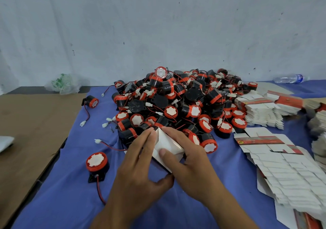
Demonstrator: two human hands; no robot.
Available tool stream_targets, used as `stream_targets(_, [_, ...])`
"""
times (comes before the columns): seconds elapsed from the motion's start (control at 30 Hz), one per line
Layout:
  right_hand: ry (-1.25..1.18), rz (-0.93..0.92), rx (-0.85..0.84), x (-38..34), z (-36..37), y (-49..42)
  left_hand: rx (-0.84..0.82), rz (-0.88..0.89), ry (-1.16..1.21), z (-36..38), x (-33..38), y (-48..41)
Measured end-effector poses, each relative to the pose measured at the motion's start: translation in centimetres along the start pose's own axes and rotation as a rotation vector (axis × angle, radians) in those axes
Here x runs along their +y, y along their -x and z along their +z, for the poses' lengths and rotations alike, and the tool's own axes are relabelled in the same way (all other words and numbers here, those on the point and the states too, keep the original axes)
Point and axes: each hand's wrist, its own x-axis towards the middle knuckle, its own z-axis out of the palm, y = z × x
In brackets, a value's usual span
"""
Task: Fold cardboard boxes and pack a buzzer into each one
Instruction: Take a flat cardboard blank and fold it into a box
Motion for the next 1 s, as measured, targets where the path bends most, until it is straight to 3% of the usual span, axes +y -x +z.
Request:
stream_targets(0.23, [0.129,-0.002,0.031,0.3,-0.7,-0.1,0.000,0.073,-0.059,0.3,-0.3,0.2])
stream_targets(0.5, [-0.023,0.035,-0.110,0.5,-0.4,-0.2,0.025,0.037,-0.050,0.5,-0.5,0.3])
stream_targets(0.73, [-0.291,0.133,-0.105,0.5,-0.2,-0.3,0.016,0.041,-0.011,0.5,-0.6,0.6])
stream_targets(0.83, [-0.365,0.150,-0.020,0.6,-0.2,-0.3,0.009,0.052,0.001,0.5,-0.5,0.6])
stream_targets(1.0, [-0.128,-0.007,0.047,0.5,0.8,0.2,-0.010,0.038,-0.008,1.0,-0.2,0.9])
